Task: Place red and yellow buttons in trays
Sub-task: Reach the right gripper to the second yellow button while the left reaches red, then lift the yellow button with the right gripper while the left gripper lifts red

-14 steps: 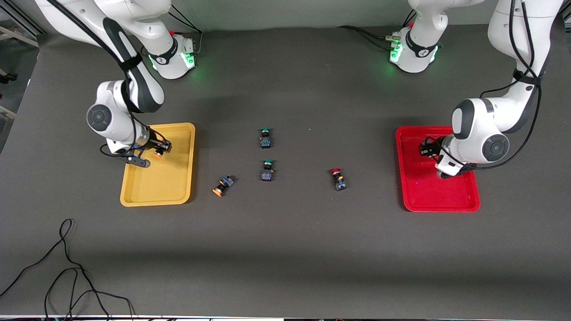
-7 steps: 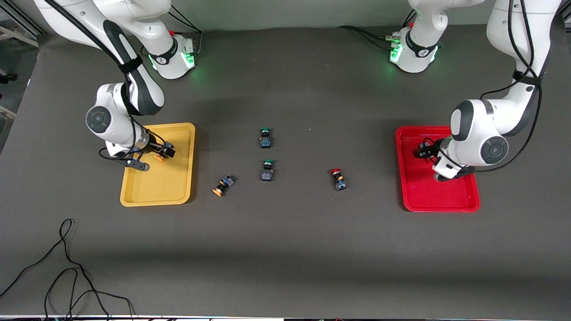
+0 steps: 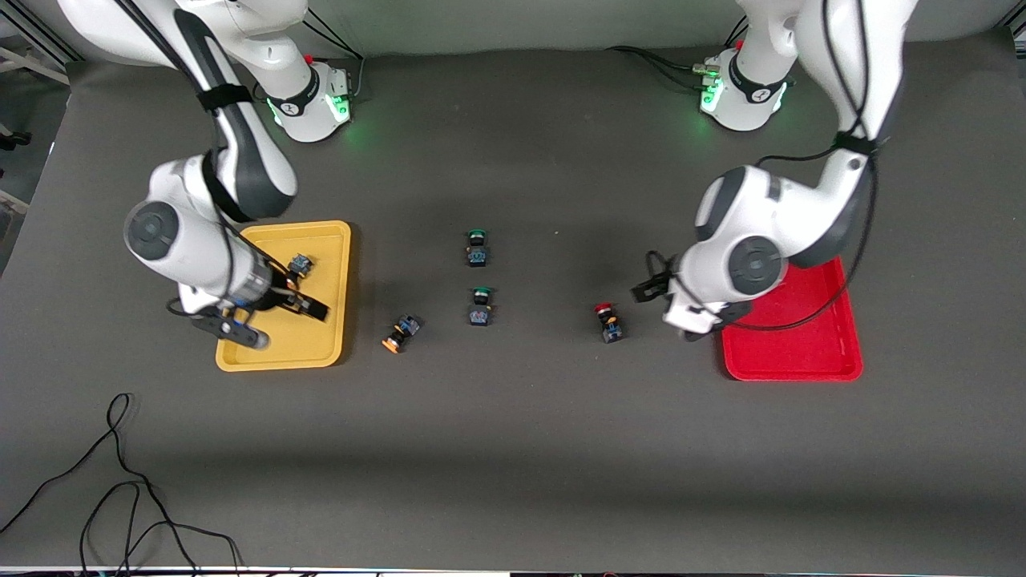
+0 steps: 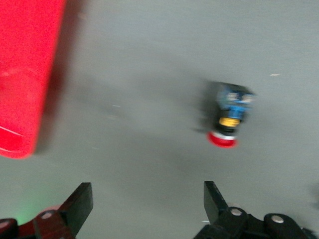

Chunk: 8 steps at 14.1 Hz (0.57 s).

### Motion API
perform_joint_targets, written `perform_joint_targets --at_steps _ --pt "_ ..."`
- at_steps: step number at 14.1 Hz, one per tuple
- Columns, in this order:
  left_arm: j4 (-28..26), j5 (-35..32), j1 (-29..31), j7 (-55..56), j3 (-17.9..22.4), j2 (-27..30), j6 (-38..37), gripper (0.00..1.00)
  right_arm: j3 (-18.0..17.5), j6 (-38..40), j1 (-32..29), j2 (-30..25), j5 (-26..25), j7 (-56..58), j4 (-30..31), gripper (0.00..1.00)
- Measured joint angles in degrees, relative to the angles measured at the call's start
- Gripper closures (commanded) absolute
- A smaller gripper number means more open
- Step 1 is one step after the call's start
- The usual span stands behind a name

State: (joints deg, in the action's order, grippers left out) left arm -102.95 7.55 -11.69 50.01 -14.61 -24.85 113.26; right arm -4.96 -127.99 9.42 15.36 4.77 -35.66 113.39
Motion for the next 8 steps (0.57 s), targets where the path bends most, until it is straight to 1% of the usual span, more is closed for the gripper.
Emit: perform_joint_targets --at_steps 2,3,5,7,8 --pt "5.55 0.04 -0.03 1.7 -1.0 -5.59 1.61 0.01 -3.81 0.0 0.72 6.76 0.0 -7.63 -5.79 0.0" --pt "7.31 0.03 -0.1 1.74 -1.13 -8.16 3.86 0.01 -4.72 -0.14 1.33 10.04 0.0 -9.92 -7.85 0.0" --pt "8.86 -0.07 -0.78 1.74 -1.31 -12.36 8.99 0.01 -5.15 -1.85 2.79 15.75 0.0 -13.5 -9.97 0.0" --pt "9.19 -0.89 -1.72 1.74 -1.33 -14.95 12.21 0.02 -5.16 -3.51 3.21 19.51 0.0 -15.55 -10.16 0.0" --pt "9.22 -1.78 -2.05 1.74 -1.35 -15.63 12.79 0.03 -5.15 -3.65 3.13 20.64 0.0 -15.97 -10.16 0.08"
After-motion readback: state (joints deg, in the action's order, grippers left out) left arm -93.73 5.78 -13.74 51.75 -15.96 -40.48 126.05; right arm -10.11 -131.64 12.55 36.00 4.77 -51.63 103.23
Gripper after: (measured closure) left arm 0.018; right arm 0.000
